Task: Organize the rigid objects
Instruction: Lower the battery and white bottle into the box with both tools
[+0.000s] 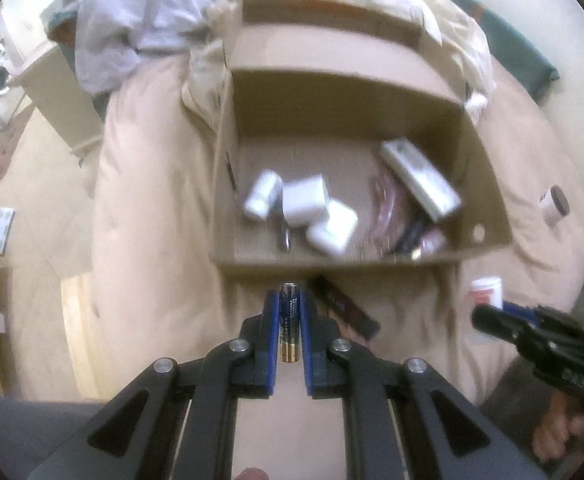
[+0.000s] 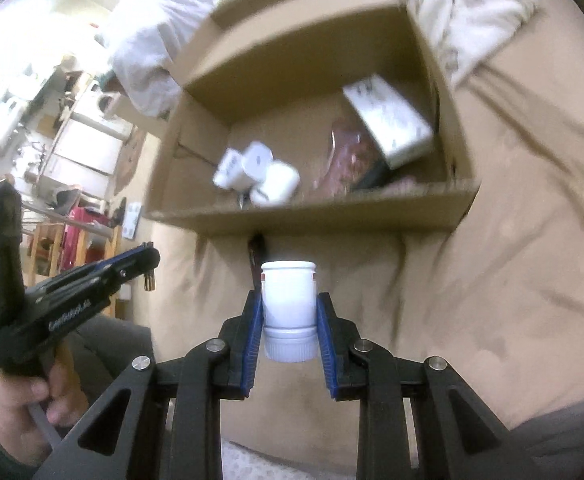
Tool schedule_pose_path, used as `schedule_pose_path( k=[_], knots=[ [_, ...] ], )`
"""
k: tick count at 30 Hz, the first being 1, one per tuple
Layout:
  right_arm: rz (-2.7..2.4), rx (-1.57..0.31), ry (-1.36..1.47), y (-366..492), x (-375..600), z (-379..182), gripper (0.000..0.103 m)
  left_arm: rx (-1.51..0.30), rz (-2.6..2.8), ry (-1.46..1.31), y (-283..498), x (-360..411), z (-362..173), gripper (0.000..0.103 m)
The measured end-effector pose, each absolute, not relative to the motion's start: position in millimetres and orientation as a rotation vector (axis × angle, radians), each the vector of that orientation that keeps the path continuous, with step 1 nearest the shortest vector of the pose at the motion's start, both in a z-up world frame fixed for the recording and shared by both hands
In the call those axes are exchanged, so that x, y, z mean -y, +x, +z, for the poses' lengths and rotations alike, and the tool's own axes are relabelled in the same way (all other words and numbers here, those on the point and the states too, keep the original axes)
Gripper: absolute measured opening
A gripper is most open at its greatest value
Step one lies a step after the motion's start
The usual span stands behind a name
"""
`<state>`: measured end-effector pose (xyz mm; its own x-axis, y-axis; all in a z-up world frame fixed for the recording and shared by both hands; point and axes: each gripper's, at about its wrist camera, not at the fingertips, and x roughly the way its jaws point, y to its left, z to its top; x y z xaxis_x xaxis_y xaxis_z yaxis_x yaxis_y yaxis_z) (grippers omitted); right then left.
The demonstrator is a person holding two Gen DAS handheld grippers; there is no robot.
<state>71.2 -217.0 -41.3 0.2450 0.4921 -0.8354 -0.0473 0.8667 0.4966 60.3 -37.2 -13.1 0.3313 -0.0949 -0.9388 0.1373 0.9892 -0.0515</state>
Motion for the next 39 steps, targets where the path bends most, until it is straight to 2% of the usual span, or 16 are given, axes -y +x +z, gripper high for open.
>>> schedule_pose_path(
  k=[12, 22, 27, 39],
  knots=[
    [0.356, -1.106, 0.395, 125.0, 239.4, -6.2, 0.028, -1.189, -0.196, 0.054, 113.8, 61.5, 0.6, 0.009],
    [0.322, -1.120, 0.365, 170.3, 231.7, -26.8, 0.028, -1.191, -0.196, 0.189, 140.4, 90.3, -40.3, 0.009],
    [0.313, -1.176, 0.375, 174.0, 229.2, -50.5, 0.028, -1.181, -0.177, 0.166, 149.5, 86.0, -58.2, 0.009],
    [0.301, -1.226, 0.323, 177.2, 218.6, -62.4, 0.028, -1.241, -0.149, 0.146, 155.8, 78.3, -78.7, 0.009]
  ],
)
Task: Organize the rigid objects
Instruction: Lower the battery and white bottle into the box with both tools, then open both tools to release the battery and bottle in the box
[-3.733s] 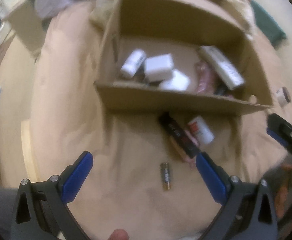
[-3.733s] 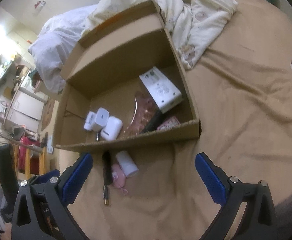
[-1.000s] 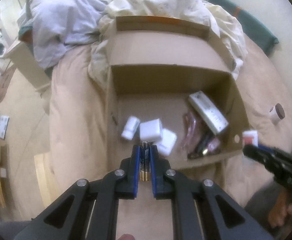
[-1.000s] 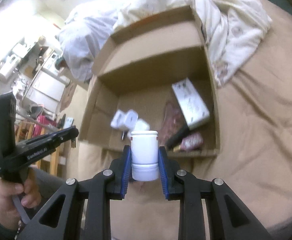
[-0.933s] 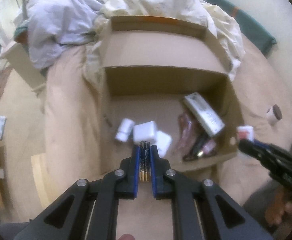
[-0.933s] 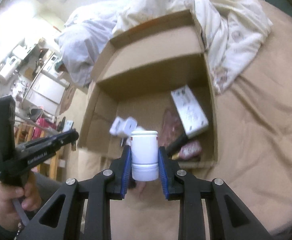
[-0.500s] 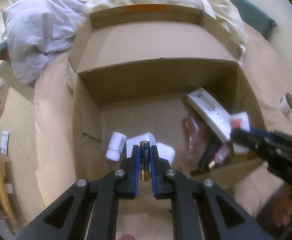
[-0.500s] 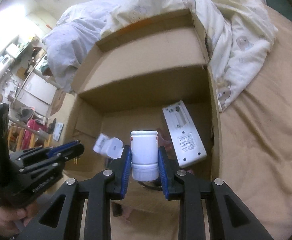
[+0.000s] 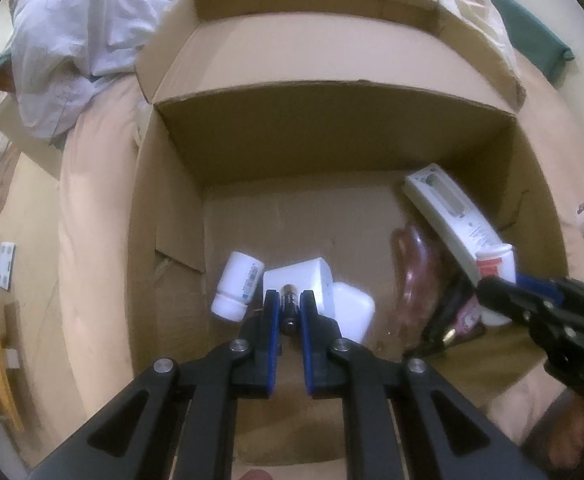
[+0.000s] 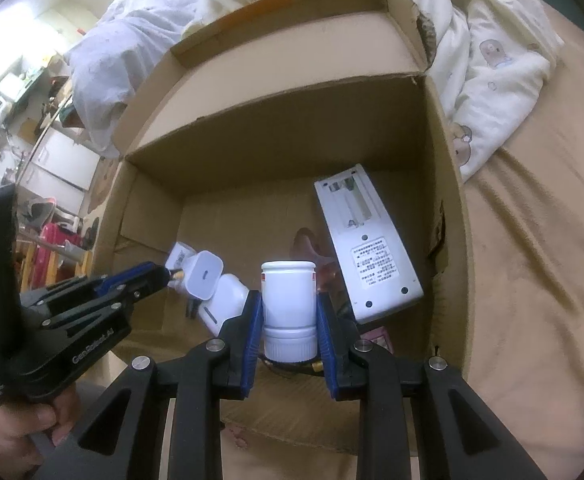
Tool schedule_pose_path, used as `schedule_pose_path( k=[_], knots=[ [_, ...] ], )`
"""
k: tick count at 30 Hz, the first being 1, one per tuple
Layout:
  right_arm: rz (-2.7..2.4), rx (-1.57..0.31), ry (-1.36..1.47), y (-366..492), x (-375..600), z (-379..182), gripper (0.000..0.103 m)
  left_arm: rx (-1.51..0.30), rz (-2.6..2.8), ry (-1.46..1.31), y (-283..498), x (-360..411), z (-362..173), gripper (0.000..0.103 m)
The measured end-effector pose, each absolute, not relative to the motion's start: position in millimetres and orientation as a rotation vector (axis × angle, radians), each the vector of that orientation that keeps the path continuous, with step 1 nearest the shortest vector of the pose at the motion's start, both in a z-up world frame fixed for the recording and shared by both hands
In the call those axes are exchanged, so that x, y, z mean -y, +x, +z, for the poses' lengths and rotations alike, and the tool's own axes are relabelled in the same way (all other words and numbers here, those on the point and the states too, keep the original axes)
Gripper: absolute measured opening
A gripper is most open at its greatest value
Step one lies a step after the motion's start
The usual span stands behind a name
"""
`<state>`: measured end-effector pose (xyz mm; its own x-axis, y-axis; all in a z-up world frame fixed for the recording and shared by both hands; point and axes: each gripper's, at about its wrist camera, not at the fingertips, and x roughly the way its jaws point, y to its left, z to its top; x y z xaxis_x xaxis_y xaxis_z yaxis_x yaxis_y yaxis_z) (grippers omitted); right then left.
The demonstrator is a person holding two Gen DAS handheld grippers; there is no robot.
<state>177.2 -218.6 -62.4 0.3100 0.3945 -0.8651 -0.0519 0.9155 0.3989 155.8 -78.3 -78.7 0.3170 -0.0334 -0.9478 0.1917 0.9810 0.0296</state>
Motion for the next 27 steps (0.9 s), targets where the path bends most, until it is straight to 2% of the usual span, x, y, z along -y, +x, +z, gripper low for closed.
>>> schedule_pose_path(
  k=[15, 20, 23, 25, 27],
  knots=[
    [0.283, -1.254, 0.315, 178.8, 216.2, -67.0, 0.028, -1.234, -0.116, 0.131, 157.4, 73.5, -80.3, 0.009],
    [0.282, -1.247, 0.321, 178.8, 217.7, -66.7, 0.028, -1.230, -0.124, 0.138, 154.1, 74.5, -78.2, 0.014],
    [0.285, -1.231, 0.339, 180.1, 220.1, -64.1, 0.028, -1.227, -0.123, 0.129, 153.6, 74.3, -75.9, 0.036],
    [0.294, -1.213, 0.351, 180.6, 221.3, -60.8, 0.030, -1.223, -0.132, 0.105, 154.5, 72.8, -73.6, 0.064],
    [0.319, -1.194, 0.378, 180.8, 222.3, -56.9, 0.050, -1.211, -0.135, 0.088, 155.1, 71.9, -69.6, 0.069]
  ],
)
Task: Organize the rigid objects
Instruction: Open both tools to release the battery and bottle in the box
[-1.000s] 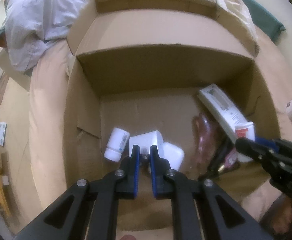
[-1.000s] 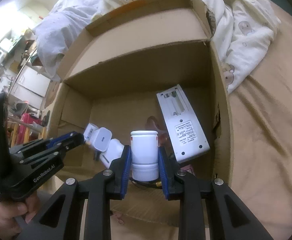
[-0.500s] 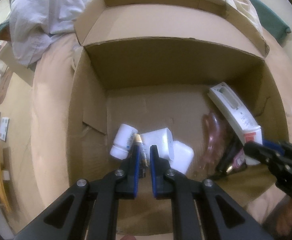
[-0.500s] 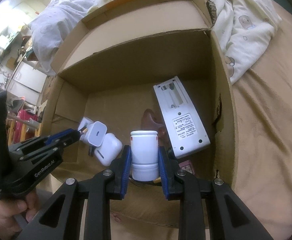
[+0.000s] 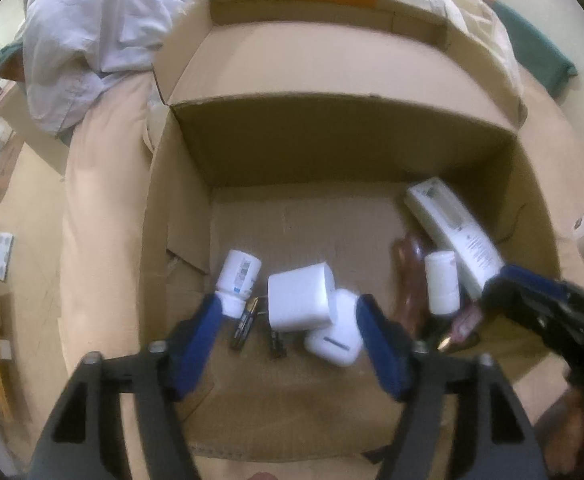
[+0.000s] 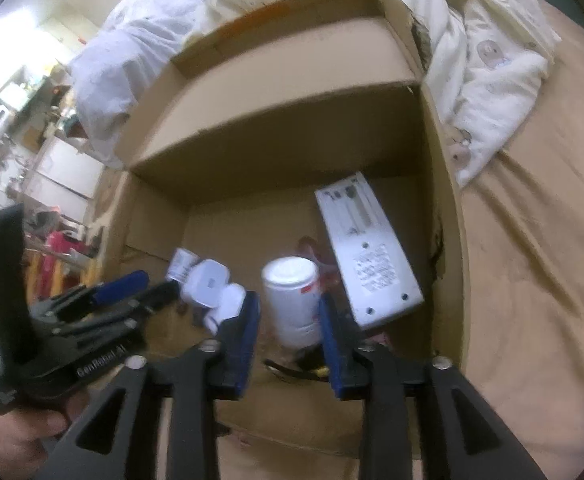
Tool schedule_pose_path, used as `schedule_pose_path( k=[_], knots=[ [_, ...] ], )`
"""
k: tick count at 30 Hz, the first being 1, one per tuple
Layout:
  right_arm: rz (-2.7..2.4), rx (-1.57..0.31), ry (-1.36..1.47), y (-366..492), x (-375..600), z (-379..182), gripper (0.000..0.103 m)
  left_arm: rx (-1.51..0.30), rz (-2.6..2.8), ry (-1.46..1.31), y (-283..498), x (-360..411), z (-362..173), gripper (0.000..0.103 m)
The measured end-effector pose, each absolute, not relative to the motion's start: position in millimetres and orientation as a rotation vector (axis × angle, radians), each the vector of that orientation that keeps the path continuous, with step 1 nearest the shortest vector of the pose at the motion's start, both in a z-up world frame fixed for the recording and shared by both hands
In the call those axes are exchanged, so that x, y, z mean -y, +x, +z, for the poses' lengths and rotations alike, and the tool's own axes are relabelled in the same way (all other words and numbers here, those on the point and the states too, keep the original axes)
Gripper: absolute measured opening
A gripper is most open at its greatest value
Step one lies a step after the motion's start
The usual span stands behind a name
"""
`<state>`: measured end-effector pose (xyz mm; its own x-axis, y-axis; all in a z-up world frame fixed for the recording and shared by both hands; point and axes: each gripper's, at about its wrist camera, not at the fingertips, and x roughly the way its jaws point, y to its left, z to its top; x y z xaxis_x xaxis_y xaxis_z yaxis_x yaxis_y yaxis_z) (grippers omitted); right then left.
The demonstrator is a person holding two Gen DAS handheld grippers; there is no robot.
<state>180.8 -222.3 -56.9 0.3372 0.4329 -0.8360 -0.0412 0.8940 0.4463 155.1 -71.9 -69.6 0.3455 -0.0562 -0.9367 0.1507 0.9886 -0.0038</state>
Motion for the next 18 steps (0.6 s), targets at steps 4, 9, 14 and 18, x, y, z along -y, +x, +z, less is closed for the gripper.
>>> schedule_pose_path(
  k=[4, 9, 14, 18],
  knots=[
    [0.357, -1.128, 0.400, 178.6, 220.9, -44.6, 0.083, -1.203, -0.133, 0.085, 154.0, 73.2, -66.5, 0.079],
    [0.362, -1.059, 0.401, 176.2, 224.3, -32.7, 0.098, -1.206, -0.130, 0.078, 155.4, 71.9, -65.0, 0.080],
    [0.329, -1.078, 0.419, 179.8, 229.4, -35.9, 0.098, -1.194, -0.126, 0.078, 152.6, 72.2, -59.8, 0.080],
    [0.322, -1.068, 0.429, 178.9, 232.4, -33.4, 0.098, -1.186, -0.123, 0.080, 149.5, 69.2, -54.1, 0.080]
  ],
)
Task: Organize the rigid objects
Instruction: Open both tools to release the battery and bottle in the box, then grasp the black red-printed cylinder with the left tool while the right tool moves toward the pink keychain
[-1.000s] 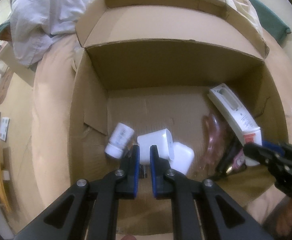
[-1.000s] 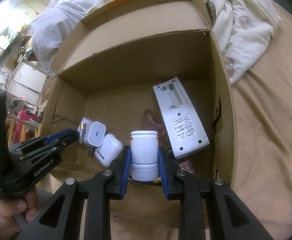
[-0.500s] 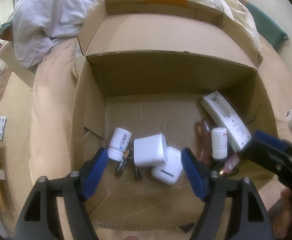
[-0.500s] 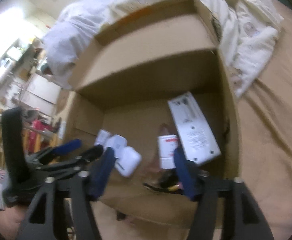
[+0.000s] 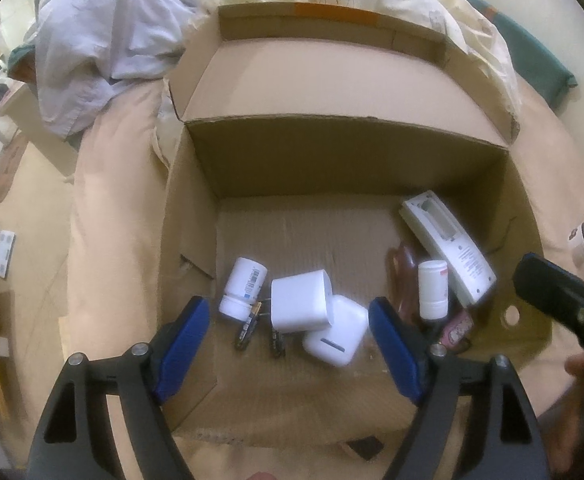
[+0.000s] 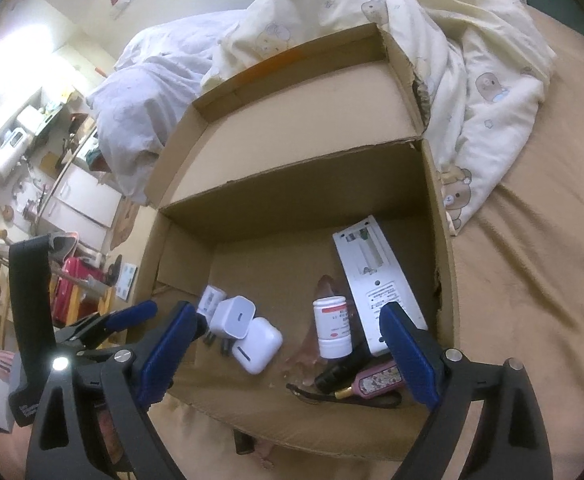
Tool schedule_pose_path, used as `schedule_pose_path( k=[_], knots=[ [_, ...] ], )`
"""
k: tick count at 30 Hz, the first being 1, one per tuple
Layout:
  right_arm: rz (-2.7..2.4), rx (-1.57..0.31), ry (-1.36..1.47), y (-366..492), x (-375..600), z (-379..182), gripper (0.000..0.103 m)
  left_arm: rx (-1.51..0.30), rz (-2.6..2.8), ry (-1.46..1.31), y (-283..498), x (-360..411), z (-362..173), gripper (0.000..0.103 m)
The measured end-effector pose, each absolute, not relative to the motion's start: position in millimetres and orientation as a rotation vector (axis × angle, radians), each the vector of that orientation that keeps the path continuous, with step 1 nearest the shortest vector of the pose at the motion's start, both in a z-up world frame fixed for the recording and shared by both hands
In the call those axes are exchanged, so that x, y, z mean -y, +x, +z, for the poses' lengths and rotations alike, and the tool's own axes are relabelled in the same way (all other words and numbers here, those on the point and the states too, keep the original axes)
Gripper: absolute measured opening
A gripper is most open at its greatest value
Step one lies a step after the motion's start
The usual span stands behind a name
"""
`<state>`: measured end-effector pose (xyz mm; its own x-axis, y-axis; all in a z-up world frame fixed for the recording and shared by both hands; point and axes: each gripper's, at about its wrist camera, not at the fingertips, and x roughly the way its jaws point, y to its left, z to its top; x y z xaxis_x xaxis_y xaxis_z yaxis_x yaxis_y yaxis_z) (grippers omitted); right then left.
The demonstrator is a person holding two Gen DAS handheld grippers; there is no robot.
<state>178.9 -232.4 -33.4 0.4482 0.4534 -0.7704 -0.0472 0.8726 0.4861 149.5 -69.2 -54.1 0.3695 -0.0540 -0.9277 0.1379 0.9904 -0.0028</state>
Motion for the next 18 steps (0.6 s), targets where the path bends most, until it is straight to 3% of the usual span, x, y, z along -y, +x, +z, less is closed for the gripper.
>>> schedule_pose_path(
  k=[18],
  knots=[
    [0.313, -1.008, 0.486, 143.0, 247.8, -10.6, 0.098, -1.219, -0.074, 0.029, 97.2, 39.8, -32.0, 0.080]
  ],
)
